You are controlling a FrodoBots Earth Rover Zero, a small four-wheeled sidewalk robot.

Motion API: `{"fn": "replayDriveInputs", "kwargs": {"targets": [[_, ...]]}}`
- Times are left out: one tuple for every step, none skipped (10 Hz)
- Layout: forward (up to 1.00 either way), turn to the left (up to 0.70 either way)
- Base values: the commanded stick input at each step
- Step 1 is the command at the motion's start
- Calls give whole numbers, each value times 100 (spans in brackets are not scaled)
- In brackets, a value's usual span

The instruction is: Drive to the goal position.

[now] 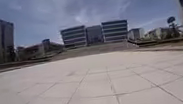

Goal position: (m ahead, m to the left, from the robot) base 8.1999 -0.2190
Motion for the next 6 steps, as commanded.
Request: {"fn": "replayDriveInputs", "kwargs": {"targets": [[69,0],[69,0],[69,0],[69,0],[69,0],[69,0]]}}
